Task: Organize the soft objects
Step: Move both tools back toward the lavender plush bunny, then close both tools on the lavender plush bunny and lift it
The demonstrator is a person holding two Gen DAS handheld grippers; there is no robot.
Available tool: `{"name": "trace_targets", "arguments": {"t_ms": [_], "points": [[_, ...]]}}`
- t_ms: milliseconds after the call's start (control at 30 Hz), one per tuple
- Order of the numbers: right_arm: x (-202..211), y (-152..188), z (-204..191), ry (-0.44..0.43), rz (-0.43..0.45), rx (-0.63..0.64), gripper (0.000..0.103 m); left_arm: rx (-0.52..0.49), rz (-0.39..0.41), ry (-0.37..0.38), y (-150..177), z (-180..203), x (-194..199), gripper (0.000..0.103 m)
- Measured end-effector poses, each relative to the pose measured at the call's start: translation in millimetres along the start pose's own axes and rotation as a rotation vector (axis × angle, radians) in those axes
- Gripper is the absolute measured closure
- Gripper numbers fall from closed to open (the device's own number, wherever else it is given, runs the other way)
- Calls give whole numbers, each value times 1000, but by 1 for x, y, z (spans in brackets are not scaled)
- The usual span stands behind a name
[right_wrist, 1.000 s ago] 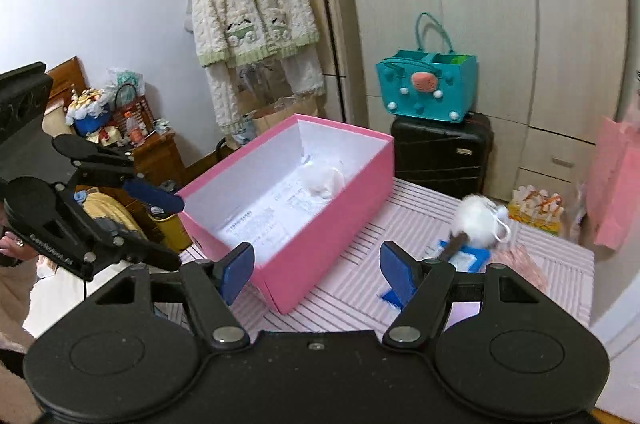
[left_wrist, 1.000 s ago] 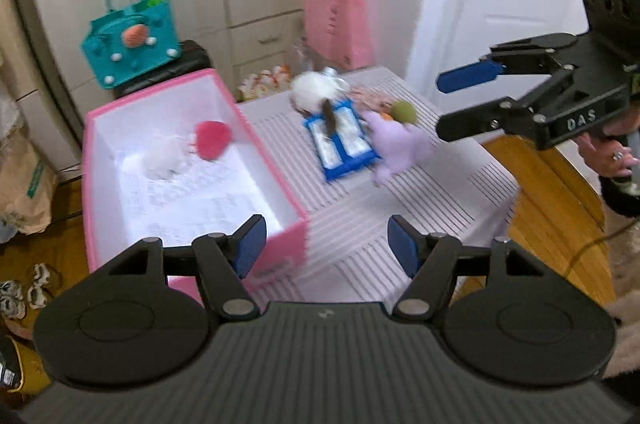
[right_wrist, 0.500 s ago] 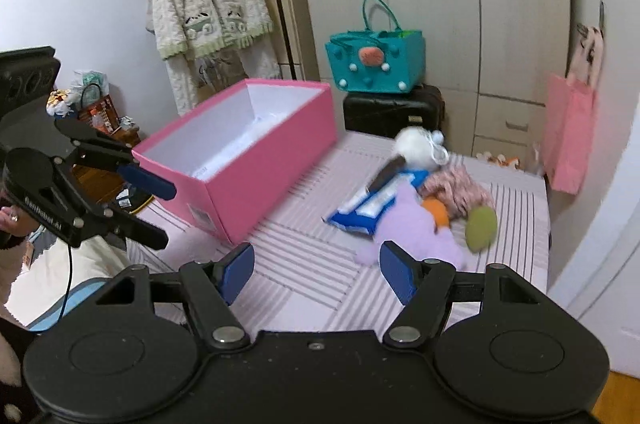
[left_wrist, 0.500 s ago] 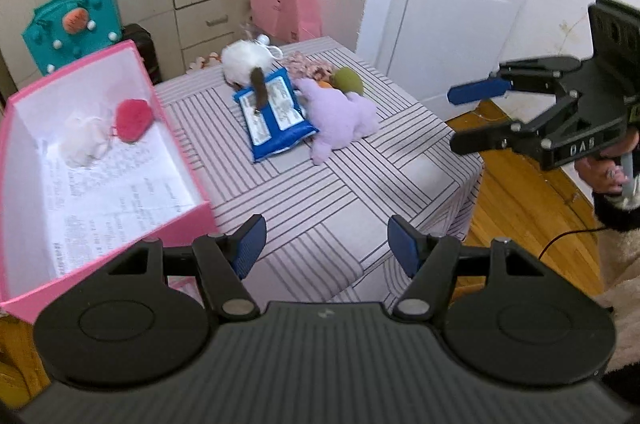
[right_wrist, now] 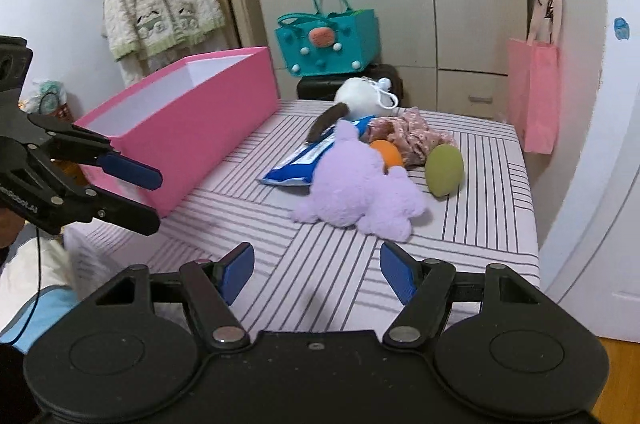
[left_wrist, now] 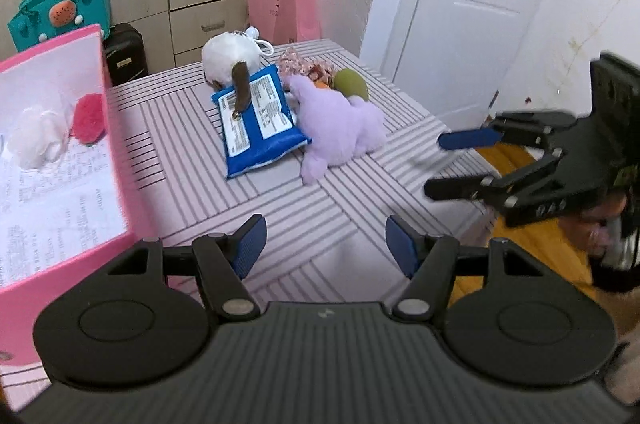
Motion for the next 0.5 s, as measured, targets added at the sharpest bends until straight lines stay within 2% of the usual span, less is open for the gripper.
{"name": "trace_targets", "arguments": {"t_ms": [167, 267, 500], "points": [[-32, 13, 13, 58, 56, -3, 28, 51, 50, 25, -6, -7, -30, 40], [-48, 17, 17, 98, 58, 24, 28, 78, 85, 30, -11, -12, -45, 42], [-61, 14, 30, 130, 68, 10, 28, 39, 179, 23, -28, -8, -71, 49]]}}
Point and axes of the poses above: each gripper's, at about its wrist camera, not at the fingertips, and x roughly against the way its jaws point, z to its right, y to its underside, the point moved 3 cm from there along -x, roughly the way its jaws point, and after that the axes turned 7 degrees about z, right-handed, at the moved point
